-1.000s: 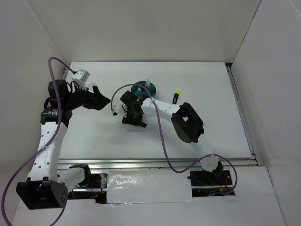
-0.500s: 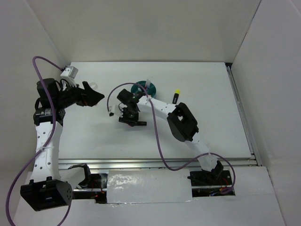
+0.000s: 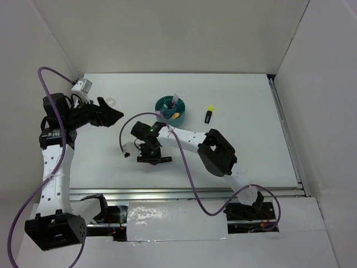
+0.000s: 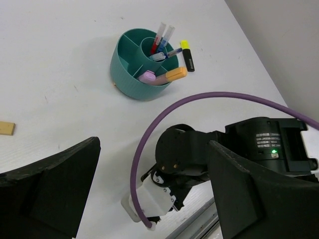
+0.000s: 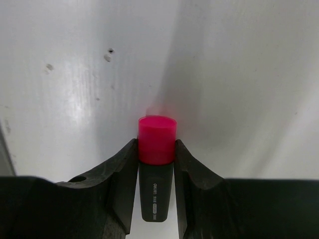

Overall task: Sort the stationery into containers
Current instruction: Grab a piece of stationery with the right arm, then place the stationery into the container

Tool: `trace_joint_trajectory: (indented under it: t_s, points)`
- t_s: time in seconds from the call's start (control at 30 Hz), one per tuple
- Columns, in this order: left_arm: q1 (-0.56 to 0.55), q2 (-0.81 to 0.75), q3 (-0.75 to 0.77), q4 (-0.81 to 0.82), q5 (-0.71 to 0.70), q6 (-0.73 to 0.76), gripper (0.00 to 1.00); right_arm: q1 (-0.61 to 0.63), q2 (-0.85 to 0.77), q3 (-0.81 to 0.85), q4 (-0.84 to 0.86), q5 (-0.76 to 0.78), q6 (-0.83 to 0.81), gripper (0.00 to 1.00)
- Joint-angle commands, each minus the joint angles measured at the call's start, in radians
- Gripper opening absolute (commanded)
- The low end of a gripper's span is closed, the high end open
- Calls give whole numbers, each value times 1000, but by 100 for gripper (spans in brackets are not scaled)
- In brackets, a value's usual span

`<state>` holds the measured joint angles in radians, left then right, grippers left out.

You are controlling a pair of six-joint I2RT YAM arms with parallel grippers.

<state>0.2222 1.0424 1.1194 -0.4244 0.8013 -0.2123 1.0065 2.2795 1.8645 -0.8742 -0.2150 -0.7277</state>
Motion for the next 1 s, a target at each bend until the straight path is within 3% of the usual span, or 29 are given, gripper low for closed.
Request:
trace_joint_trajectory:
  t_s: [0.0, 0.27, 0.4, 0.5, 0.7, 0.97]
  points:
    - [22, -54, -4, 44, 7, 5, 99, -28, -150, -14, 56, -33, 98, 0]
    - [63, -168, -141, 334, 72, -186, 99, -212, -641, -267, 490, -168, 512, 0]
    - [63, -214, -188, 473, 42, -236, 99, -386, -907, -453, 753, -120, 773, 0]
    - [60, -240, -234, 542, 27, -269, 99, -497, -986, -560, 869, -34, 887, 0]
    - [57, -209, -247, 601, 26, -335, 99, -667, -937, -599, 916, 42, 1137, 0]
    - [55, -189, -216, 518, -11, -234, 99, -743, -786, -697, 1178, 42, 1209, 0]
